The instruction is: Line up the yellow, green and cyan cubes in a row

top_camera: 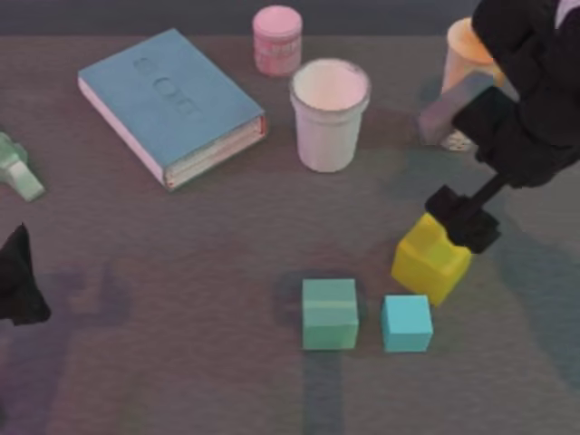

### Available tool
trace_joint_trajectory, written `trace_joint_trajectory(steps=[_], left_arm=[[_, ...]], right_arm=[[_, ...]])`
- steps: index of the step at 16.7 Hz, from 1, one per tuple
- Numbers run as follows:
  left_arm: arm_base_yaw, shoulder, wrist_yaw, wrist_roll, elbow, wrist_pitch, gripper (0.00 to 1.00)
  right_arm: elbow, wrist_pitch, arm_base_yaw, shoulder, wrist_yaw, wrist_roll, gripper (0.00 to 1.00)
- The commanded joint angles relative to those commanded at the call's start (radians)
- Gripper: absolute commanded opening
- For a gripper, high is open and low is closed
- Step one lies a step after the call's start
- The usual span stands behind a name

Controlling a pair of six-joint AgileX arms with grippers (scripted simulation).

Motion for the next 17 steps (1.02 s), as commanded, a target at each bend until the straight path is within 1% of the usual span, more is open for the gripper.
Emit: trace_joint_trajectory(steps=[3, 6, 13, 15, 17], left_arm=[[0.058, -0.178, 0.01, 0.115, -0.135, 0.115, 1.0], [0.09, -0.276, 0.017, 0.188, -0.205, 0.186, 1.0], [0.096, -0.294, 0.019, 0.202, -0.22, 0.2, 1.0], [0.096, -0.294, 0.019, 0.202, -0.22, 0.2, 1.0], [0.096, -0.294, 0.019, 0.202, -0.22, 0.2, 1.0]], right_arm=[[0.15, -0.096, 0.039, 0.177, 0.002, -0.035, 1.0], [0.237, -0.149, 0.062, 0.271, 0.004, -0.055, 1.0], [0.251, -0.154, 0.062, 0.288, 0.005, -0.058, 1.0], [0.224, -0.117, 0.064, 0.3, 0.005, -0.059, 1.0], [0.175, -0.042, 0.066, 0.325, 0.005, -0.059, 1.0]])
